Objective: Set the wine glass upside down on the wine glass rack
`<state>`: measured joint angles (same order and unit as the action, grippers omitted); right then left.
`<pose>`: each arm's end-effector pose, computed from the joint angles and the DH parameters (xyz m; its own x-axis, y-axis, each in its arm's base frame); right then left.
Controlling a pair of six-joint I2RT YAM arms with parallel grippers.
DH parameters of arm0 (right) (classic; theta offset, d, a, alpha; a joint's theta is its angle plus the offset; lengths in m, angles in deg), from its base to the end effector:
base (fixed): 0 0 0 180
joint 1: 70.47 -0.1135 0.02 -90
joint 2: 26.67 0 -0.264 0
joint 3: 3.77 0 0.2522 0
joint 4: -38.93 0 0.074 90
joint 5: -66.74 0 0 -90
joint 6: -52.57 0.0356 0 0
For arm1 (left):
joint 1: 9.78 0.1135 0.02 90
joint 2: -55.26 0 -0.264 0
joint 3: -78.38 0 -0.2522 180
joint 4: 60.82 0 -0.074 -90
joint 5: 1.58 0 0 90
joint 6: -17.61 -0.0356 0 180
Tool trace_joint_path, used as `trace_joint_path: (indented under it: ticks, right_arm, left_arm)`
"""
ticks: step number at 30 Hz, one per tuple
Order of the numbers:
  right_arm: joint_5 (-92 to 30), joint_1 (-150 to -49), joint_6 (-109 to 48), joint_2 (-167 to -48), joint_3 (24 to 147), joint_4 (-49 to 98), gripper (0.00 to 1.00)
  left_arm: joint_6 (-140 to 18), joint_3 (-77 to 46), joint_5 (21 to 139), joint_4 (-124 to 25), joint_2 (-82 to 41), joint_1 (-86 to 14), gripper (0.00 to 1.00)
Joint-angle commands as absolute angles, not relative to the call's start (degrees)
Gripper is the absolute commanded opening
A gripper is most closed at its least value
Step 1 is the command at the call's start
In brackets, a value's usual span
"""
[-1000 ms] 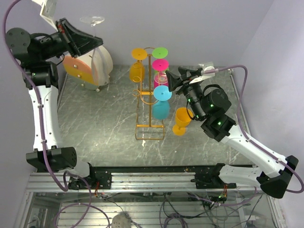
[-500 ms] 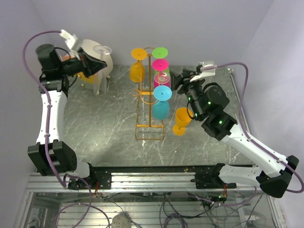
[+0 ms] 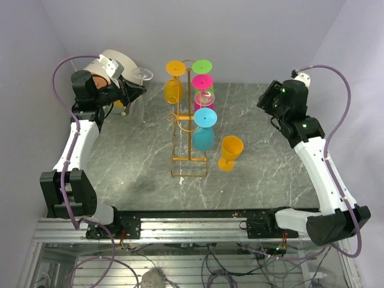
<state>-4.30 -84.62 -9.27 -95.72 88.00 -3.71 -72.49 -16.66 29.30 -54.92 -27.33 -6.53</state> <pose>0.2544 0.0522 0.4208 -0.2606 0.3946 -0.8811 0.2132 0.9136 0.3461 0.3312 -0.0118 0.3800 -0.0600 -0.0025 -0.9982 0.8262 0.5610 -0.0511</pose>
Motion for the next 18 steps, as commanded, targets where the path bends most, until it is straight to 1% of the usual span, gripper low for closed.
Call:
trace_joint_path:
  ticks: [1, 4, 6, 8, 12, 18]
  right_arm:
    - [-16.0, -83.6, -4.1, -97.9, 85.6, -9.3, 0.54]
    - [-18.4, -83.4, -3.4, -96.9, 83.0, -9.1, 0.57]
    - [-20.4, -83.5, -3.9, -96.6, 82.4, -12.0, 0.58]
    - [-22.5, -83.5, -4.4, -95.6, 81.0, -16.1, 0.55]
    - [-25.3, -83.6, -3.5, -89.5, 71.6, -17.3, 0.47]
    - [-26.6, -84.3, -3.1, -87.0, 67.7, -19.0, 0.43]
  left_arm:
    - [-68.5, -16.5, 30.4, -71.1, -29.5, -7.5, 0.07]
    - [-70.5, -15.7, 31.0, -72.0, -30.9, -9.2, 0.07]
    - [-71.2, -15.4, 31.6, -72.0, -31.6, -10.0, 0.07]
    - [-72.8, -15.8, 32.1, -71.4, -31.6, -10.0, 0.07]
    - [-81.5, -13.7, 33.4, -64.2, -32.2, -12.7, 0.07]
    - [-85.8, -11.6, 34.7, -60.3, -33.4, -13.4, 0.07]
